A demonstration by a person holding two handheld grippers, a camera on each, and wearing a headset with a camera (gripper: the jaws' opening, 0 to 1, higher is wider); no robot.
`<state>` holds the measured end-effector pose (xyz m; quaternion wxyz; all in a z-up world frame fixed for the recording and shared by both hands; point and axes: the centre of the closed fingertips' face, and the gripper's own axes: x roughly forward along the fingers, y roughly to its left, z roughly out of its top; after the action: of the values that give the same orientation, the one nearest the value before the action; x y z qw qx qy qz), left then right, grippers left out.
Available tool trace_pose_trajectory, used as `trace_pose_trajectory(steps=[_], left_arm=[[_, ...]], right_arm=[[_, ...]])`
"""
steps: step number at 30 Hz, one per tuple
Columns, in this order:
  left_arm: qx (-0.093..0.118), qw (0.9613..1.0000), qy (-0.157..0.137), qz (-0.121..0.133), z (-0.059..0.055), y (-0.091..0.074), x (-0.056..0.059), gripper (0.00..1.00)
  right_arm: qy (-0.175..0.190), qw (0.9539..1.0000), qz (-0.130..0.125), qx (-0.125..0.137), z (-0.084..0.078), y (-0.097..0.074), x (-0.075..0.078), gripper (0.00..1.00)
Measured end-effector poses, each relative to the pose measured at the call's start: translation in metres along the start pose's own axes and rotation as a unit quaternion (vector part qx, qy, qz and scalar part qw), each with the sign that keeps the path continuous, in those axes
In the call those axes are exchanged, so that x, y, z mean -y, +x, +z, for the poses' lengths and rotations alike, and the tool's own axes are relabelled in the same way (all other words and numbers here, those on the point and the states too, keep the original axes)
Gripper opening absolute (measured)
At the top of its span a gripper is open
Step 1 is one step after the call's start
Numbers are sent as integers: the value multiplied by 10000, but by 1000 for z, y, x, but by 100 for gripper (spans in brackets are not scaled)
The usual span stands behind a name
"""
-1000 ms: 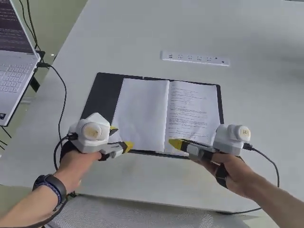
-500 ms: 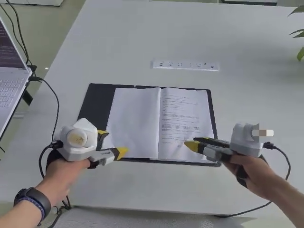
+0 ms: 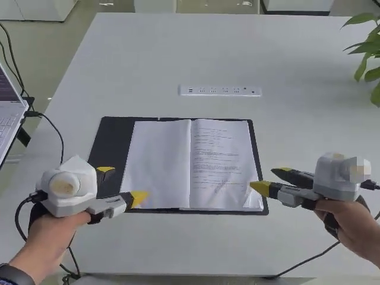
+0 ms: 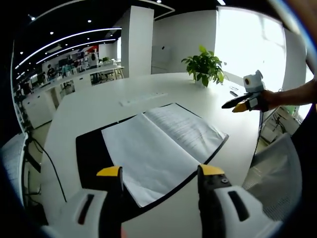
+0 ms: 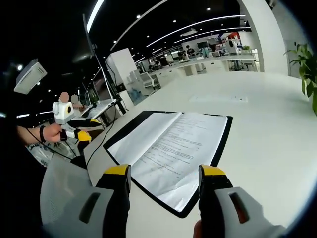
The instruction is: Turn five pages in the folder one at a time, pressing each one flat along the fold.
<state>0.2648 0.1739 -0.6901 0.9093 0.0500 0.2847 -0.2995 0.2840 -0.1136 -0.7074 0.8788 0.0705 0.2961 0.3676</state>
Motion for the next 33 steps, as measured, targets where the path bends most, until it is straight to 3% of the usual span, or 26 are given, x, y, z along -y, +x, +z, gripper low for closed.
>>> trace_pose_trajectory(steps=[7, 10, 12, 21, 33], left_arm=[[104, 9999, -63, 105, 6, -12, -2, 66], [125, 9998, -106, 141, 4, -15, -1, 68], [94, 9997, -156, 141, 1, -17, 1, 70], [-17, 9995, -291, 134, -9, -20, 6, 73], [-73, 9995, -314, 73, -8, -10, 13, 72]], right_arm=[[-6, 9998, -153, 82, -5, -13, -5, 59], [-229, 9990, -324, -220, -18, -16, -6, 66], [-265, 9989, -314, -232, -21, -17, -11, 72], [-169, 9990, -359, -188, -26, -26, -15, 73], [26, 9989, -440, -166, -31, -34, -11, 75]])
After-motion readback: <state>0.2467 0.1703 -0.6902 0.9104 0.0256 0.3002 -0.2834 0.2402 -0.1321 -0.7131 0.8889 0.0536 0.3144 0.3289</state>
